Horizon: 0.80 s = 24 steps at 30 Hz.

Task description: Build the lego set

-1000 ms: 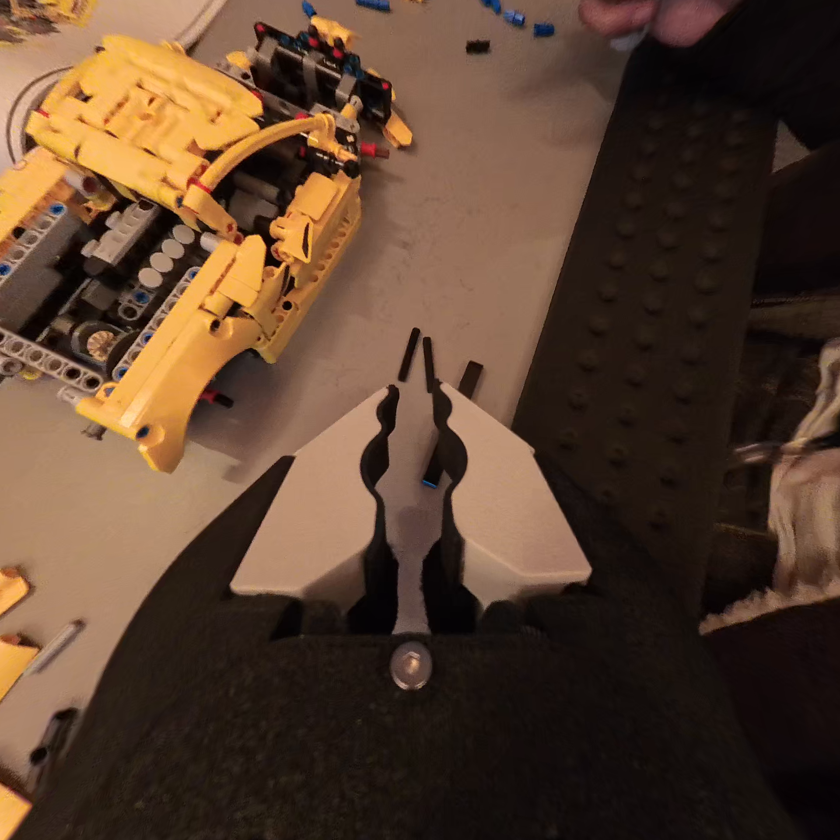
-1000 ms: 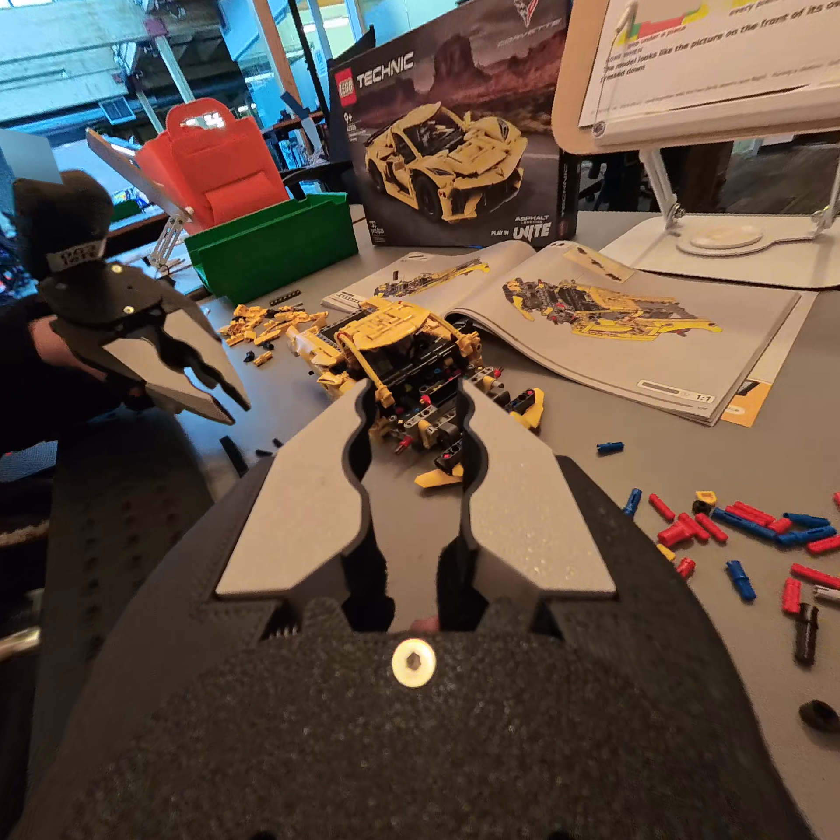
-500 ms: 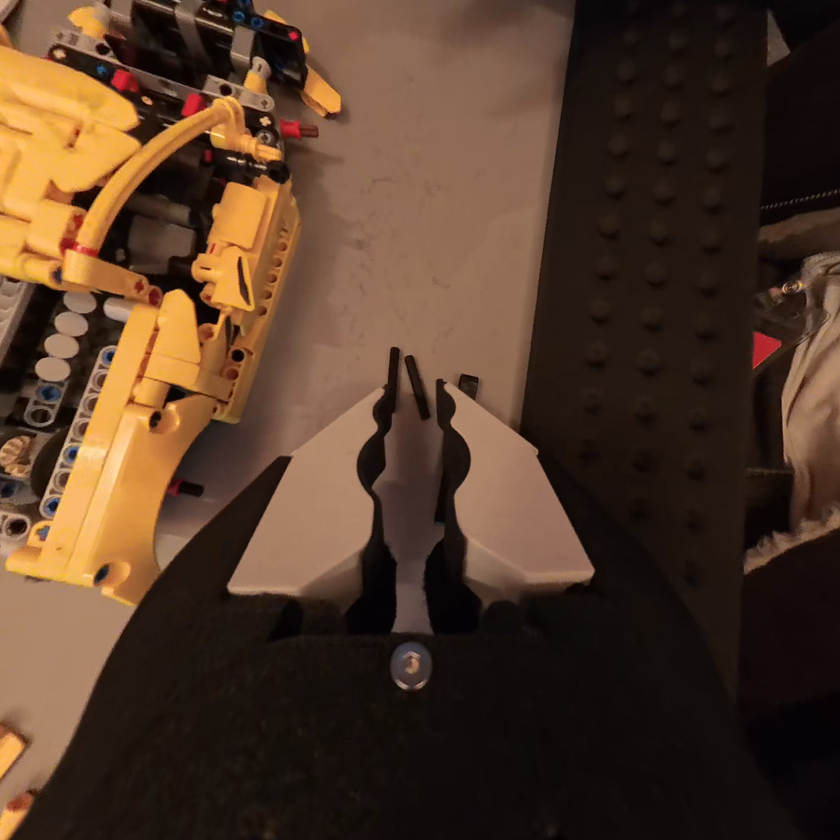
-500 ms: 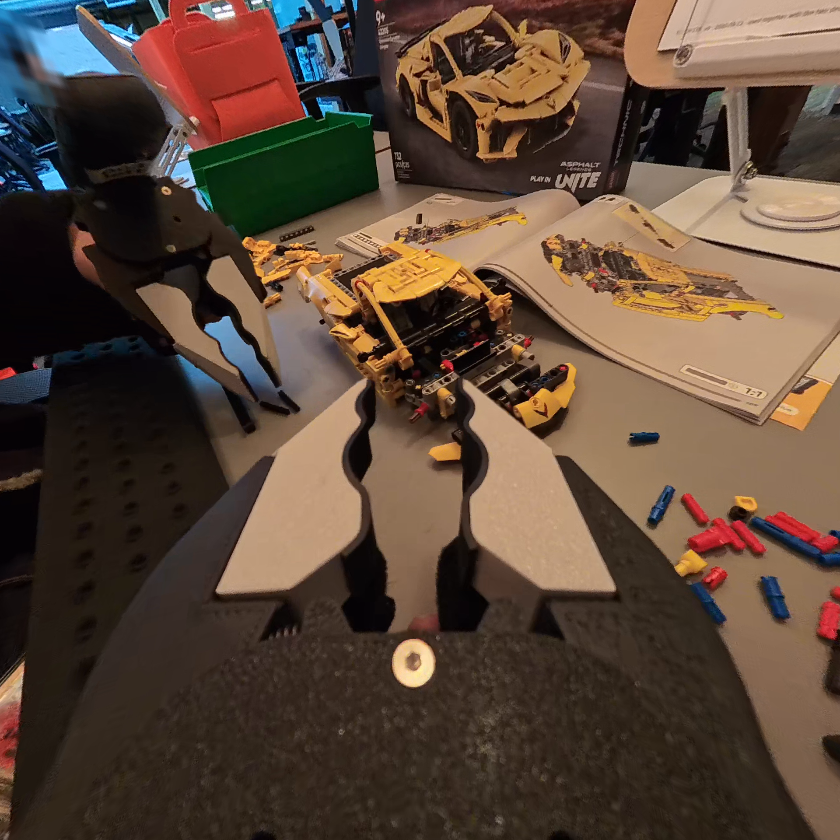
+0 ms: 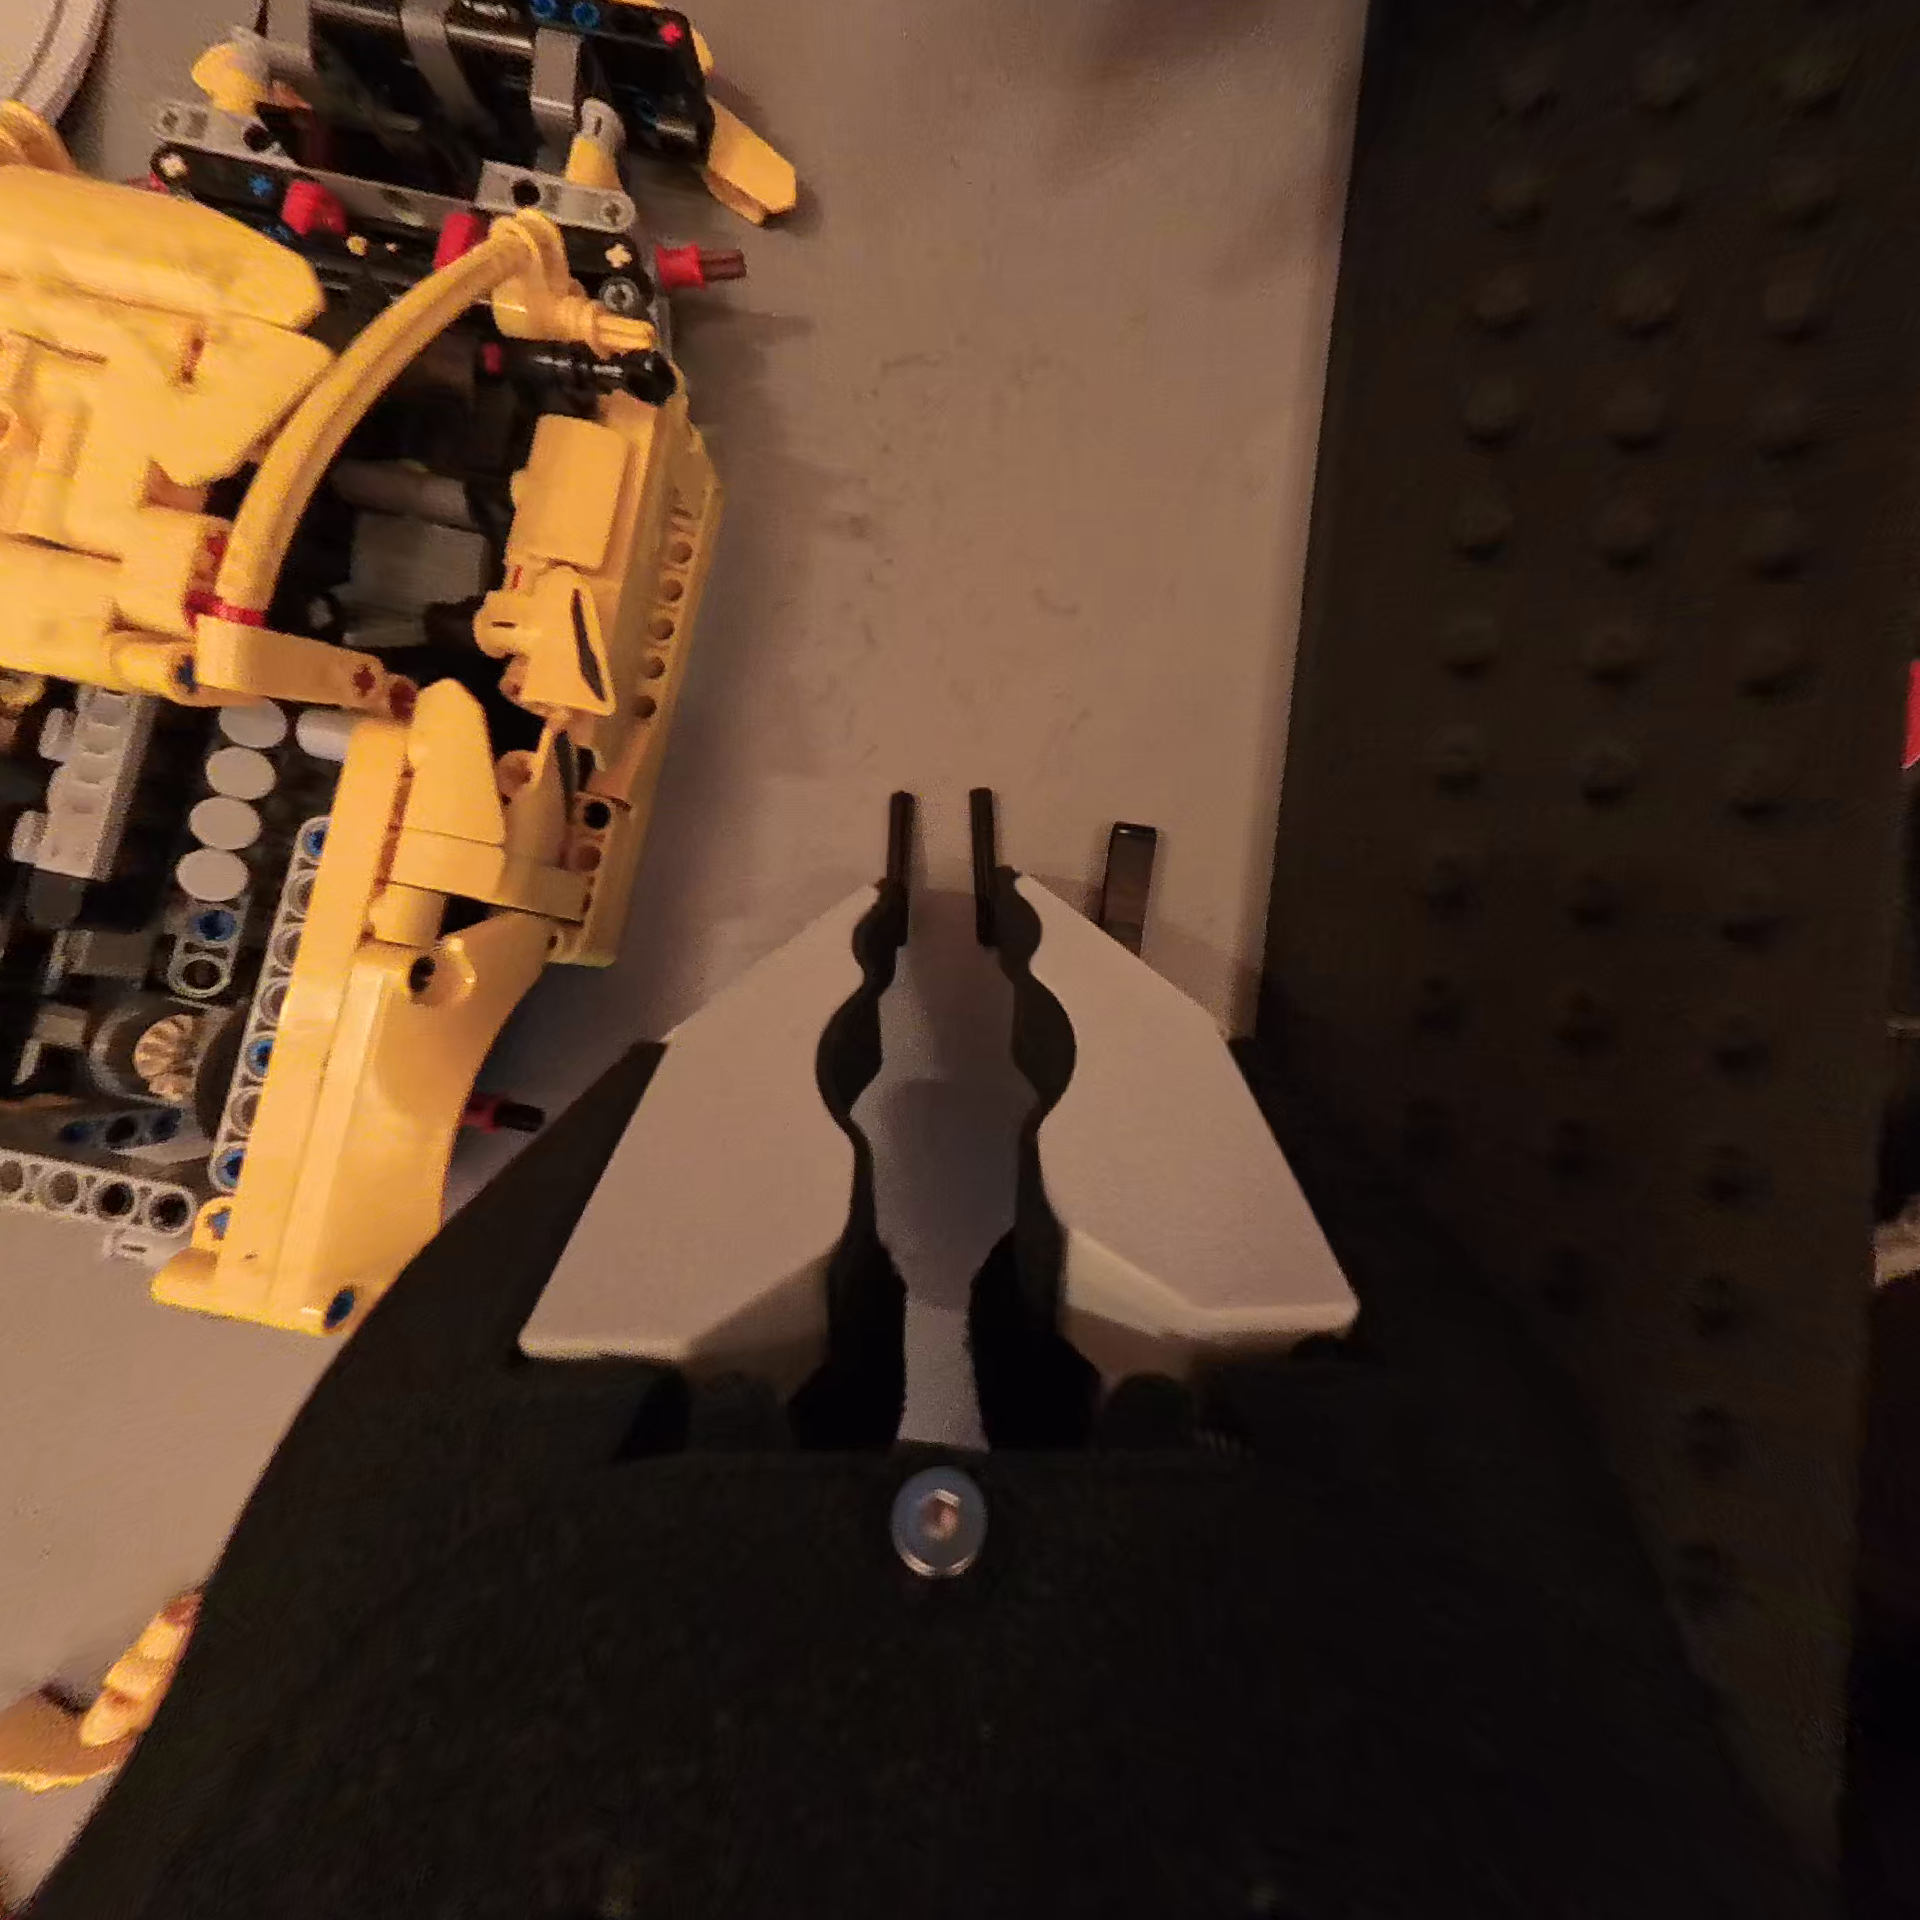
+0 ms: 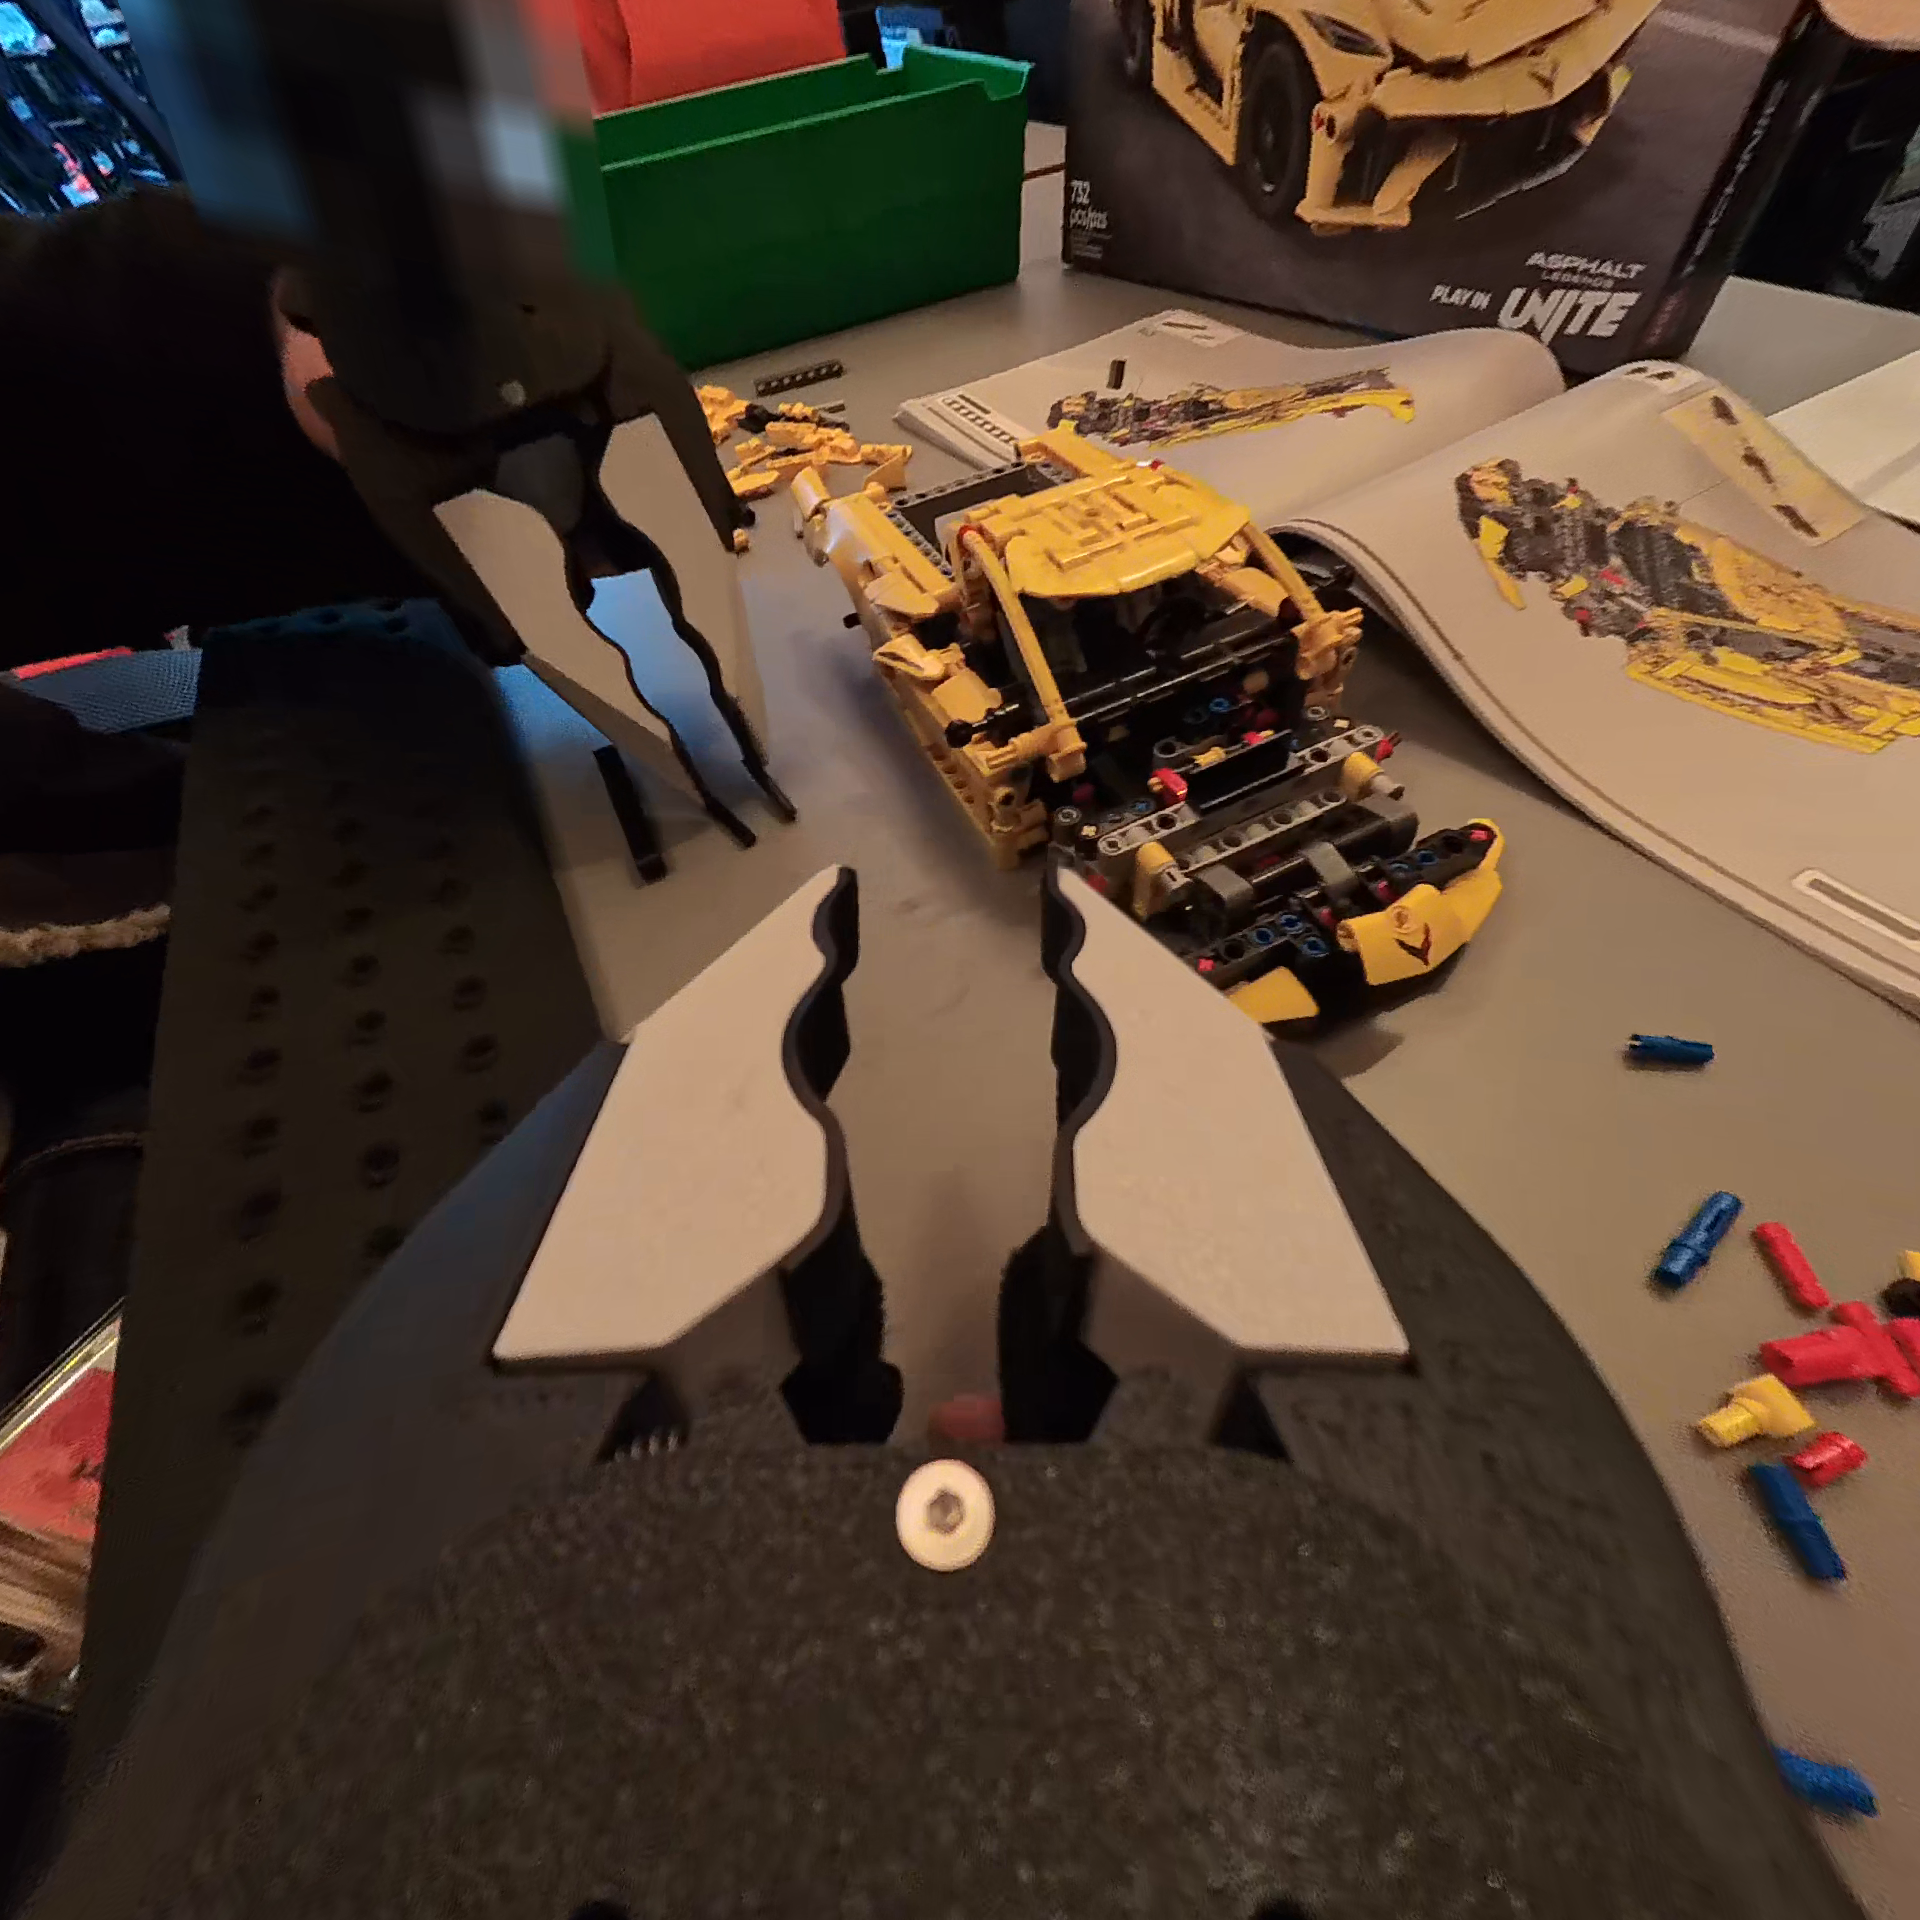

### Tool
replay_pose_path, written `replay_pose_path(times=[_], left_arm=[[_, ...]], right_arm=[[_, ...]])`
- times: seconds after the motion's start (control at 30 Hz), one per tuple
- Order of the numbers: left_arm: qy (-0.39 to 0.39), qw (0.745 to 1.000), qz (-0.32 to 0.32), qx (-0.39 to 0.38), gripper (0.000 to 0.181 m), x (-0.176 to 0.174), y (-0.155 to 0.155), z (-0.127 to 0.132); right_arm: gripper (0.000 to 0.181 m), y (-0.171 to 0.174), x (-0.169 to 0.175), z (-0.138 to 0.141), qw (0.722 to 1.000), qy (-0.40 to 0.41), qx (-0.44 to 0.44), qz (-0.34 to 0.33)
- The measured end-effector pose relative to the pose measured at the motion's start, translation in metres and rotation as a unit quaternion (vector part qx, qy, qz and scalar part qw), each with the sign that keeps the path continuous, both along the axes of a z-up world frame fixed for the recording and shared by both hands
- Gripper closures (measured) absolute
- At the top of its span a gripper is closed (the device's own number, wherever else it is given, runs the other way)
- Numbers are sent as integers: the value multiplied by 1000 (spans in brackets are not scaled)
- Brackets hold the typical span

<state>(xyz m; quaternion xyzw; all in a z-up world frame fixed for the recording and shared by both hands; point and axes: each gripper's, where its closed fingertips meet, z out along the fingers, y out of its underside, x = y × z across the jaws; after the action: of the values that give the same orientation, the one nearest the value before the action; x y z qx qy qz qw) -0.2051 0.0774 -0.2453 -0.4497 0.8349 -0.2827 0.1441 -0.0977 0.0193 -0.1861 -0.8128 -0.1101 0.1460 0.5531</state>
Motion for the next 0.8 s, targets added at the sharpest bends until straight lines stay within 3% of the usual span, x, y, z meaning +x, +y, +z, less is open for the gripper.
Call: replay_pose_path(times=[0.17,0.37,0.5,0.6,0.73,0.8], left_arm=[[-14,999,-10,31,163,2,8,2],[8,1000,-2,17,163,3,15,-5],[0,1000,-18,1,177,6,5,-6],[-3,999,-38,25,177,10,3,-5],[-85,991,-100,-2,178,23,-35,35],[-105,986,-124,27,178,28,-44,45]], right_arm=[[147,1,-2,-4,1000,-1,-10,4],[147,1,-3,-8,1000,-3,-17,7],[148,1,-7,-10,1000,-8,-19,17],[145,3,-19,-12,998,-31,-7,48],[149,6,-51,-11,991,-36,-12,130],[158,6,-60,-1,987,-22,-1,159]])
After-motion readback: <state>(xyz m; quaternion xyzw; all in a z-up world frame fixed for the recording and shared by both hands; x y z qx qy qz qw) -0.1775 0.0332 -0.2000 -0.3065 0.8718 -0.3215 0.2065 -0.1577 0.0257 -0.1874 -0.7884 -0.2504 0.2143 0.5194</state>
